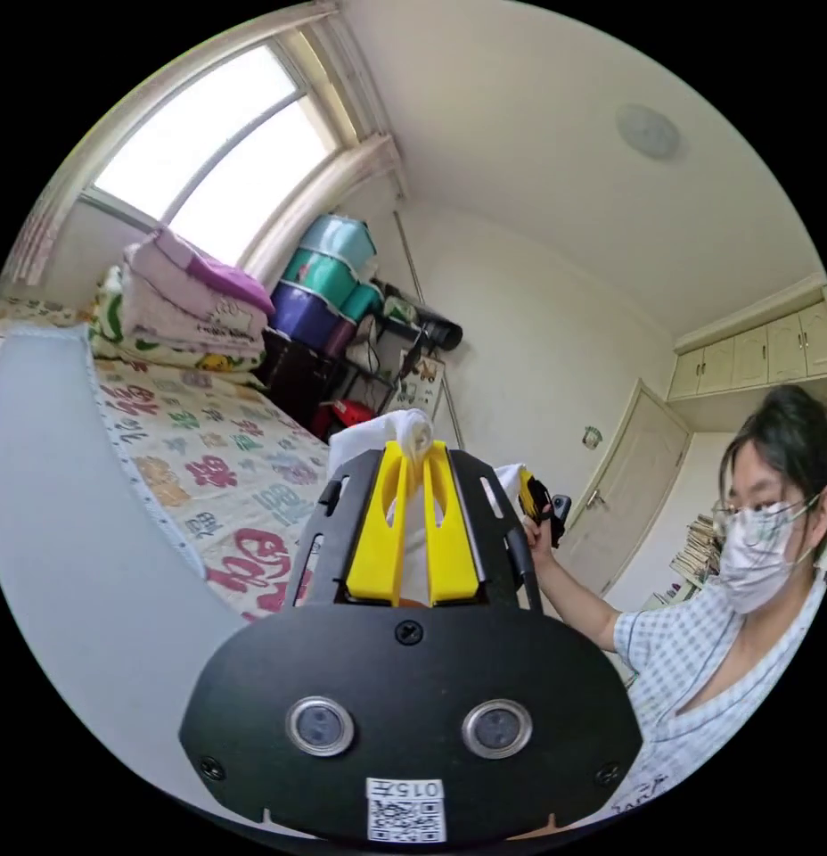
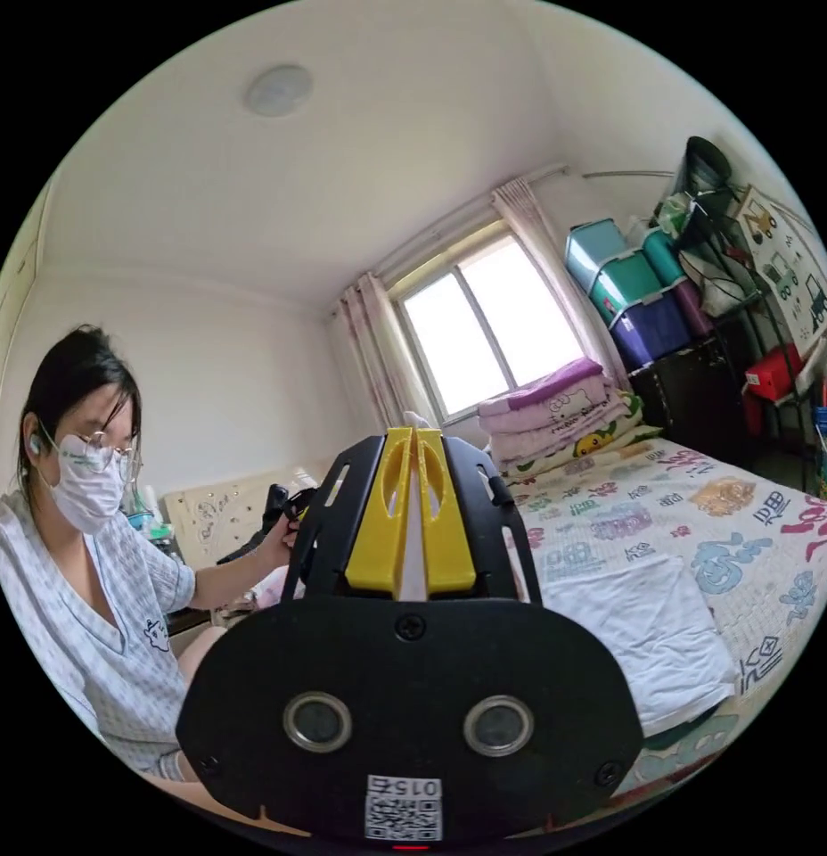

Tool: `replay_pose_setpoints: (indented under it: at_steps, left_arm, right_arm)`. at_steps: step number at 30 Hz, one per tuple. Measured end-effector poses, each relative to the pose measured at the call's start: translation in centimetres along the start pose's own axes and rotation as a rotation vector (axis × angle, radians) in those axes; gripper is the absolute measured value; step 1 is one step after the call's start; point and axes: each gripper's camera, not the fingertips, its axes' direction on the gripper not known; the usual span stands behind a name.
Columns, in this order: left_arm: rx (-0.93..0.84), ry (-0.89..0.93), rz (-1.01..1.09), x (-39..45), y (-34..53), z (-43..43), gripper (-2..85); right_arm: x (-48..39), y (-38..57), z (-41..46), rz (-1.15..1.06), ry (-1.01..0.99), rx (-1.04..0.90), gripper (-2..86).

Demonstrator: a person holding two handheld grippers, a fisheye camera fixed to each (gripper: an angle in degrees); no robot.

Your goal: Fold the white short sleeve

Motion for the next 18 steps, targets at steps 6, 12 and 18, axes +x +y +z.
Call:
replay_pose_setpoints:
  at_steps: [6,12,18]
  left_arm:
    - [0.164,-0.309,0.076,9.9,4.6,-28.5,0.7]
    - [0.199,-0.444,0.073,15.2,12.6,-42.2,0.6]
    - [0.163,-0.602,-0.122,10.0,19.3,-45.0,0.9]
  right_arm:
    - [-2.8,10.5,1.1,0.089,-0.200,0.065,-0.4]
    - [-2.1,20.7,6.3,0.089,-0.313,-0.068,-0.4]
    - [6.9,33.5,14.9,0.218,-0.157,-0.267,-0.2]
